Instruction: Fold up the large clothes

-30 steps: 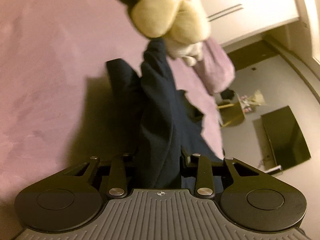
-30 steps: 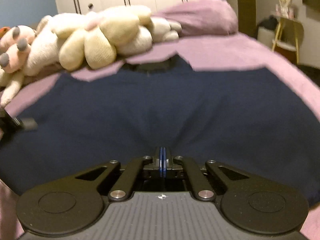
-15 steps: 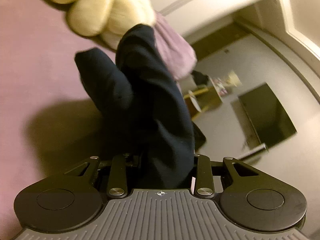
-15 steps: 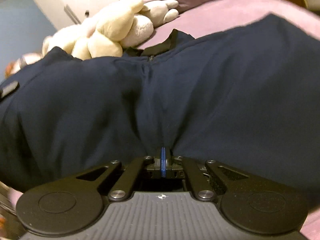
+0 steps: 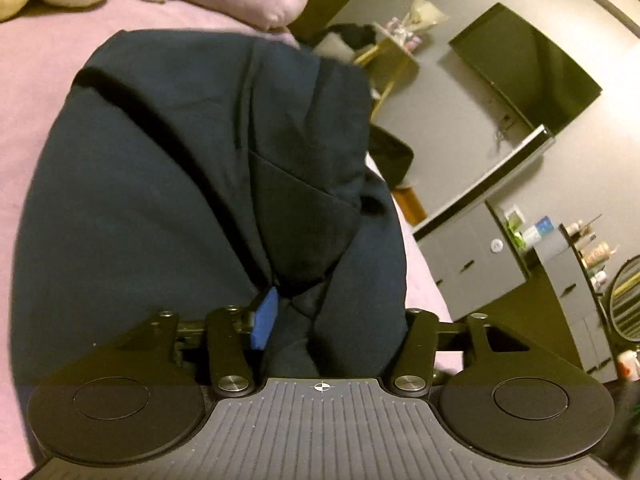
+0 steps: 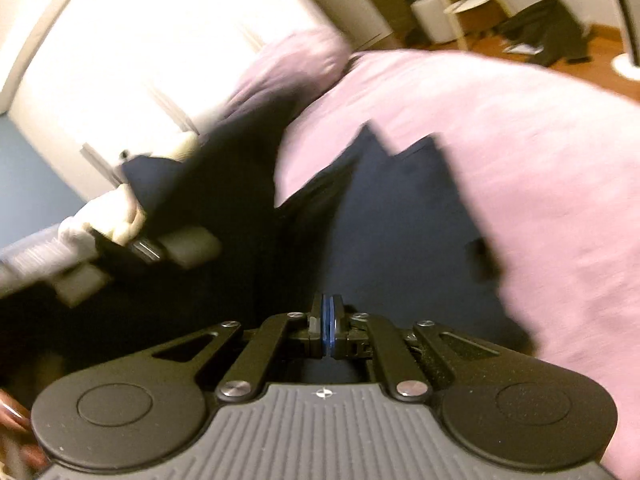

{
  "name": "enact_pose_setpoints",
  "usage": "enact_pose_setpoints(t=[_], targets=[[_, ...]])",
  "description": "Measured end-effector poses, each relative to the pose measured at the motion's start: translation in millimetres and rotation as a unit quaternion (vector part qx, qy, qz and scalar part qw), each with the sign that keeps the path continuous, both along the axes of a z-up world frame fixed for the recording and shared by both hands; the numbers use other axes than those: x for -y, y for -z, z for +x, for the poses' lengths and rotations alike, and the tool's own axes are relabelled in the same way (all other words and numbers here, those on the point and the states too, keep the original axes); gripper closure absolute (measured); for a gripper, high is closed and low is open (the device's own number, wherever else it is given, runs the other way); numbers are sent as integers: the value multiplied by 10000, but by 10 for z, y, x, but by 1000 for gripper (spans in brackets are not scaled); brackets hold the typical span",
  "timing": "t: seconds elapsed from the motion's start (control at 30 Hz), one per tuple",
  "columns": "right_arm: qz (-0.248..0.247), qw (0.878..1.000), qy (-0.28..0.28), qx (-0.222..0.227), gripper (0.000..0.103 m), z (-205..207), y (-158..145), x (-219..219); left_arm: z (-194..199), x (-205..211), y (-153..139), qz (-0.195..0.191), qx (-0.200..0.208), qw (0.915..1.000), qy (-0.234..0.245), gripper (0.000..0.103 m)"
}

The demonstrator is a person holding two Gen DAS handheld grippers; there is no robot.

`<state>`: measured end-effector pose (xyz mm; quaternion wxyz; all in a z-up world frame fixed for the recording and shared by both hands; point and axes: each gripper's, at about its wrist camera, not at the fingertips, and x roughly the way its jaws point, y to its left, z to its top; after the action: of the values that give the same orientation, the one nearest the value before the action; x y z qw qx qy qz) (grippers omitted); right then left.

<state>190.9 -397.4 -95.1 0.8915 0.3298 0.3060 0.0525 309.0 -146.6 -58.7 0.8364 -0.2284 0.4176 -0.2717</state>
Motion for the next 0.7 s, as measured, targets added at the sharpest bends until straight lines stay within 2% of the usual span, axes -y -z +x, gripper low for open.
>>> enact_pose_setpoints(t=[0.07,0.17,0.3,0.37,0.43,0.5,0.53,0.6,0.7], targets=[[-6,9998,138,137,99,-72,-83,114,-99,25,-66,-124,291,9994,102,20],[59,9985,77,539,99,-111,-262,199,-238,6,-200,-80,516,9984,205,15],[222,9937,-400,1028,99,146,-495,74,-421,-60,-328,-198,398,9986,273,14],[284,9925,-698,962,99,320,-480,3,-624,-230,-454,-306,395,9983,305,14],[40,9958,-797,439,99,639,-292,-75,-726,-400,-551,-391,503,9977,245,13],[-461,9959,-766,-167,103,702,16,-124,-764,-628,-590,-116,644,9977,-186,12],[-527,9955,-745,-274,103,695,180,-96,-769,-727,-587,34,693,9967,-423,12],[-388,9963,-761,88,103,580,368,-24,-692,-921,-522,348,522,9928,-1021,12],[-262,9979,-593,-2,103,492,268,-10,-547,-1124,-305,468,222,9851,-1639,13]])
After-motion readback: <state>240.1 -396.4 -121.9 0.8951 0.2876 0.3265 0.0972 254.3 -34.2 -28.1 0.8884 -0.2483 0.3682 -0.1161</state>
